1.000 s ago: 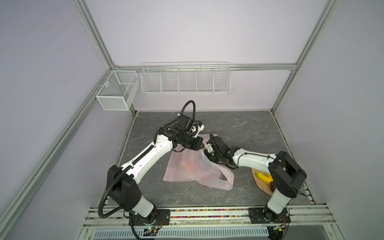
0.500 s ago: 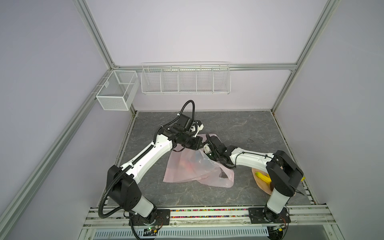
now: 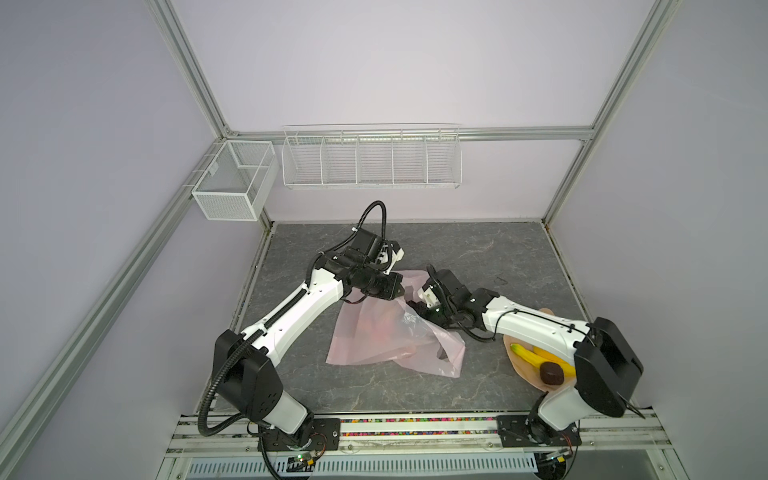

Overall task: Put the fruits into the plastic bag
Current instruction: 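Withdraw the right gripper from the bag back over the bowl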

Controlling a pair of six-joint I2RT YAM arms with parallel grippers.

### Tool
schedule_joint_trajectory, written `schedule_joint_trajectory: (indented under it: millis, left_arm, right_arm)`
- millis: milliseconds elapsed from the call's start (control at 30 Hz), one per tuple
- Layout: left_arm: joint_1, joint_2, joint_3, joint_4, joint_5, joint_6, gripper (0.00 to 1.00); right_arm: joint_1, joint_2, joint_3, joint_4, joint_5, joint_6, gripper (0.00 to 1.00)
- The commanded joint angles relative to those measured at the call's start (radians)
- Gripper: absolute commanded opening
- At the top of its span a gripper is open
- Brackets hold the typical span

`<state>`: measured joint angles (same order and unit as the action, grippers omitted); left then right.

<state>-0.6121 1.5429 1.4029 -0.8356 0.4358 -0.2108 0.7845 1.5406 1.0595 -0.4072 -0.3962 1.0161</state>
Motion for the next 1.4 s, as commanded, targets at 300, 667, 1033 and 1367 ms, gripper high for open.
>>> schedule_joint_trajectory:
  millis: [300, 667, 1033, 1367]
  left_arm:
    - [0.006, -0.007, -0.015, -0.003, 0.014, 0.035, 0.0]
    - [0.006, 0.002, -0.006, 0.001, 0.036, 0.044, 0.0]
    - [0.006, -0.007, -0.011, -0.002, 0.048, 0.051, 0.0]
    - [0.006, -0.028, -0.028, 0.01, 0.052, 0.05, 0.0]
  right_arm:
    - [-0.078, -0.314, -0.063, -0.409, 0.247, 0.0, 0.99]
    - [-0.274, -0.511, -0.053, -0.867, 0.533, -0.009, 0.98]
    - [-0.673, -0.579, -0.13, -0.853, 0.554, -0.172, 0.93]
    - [-0.97, -0.489, -0.135, -0.796, 0.634, -0.281, 0.82]
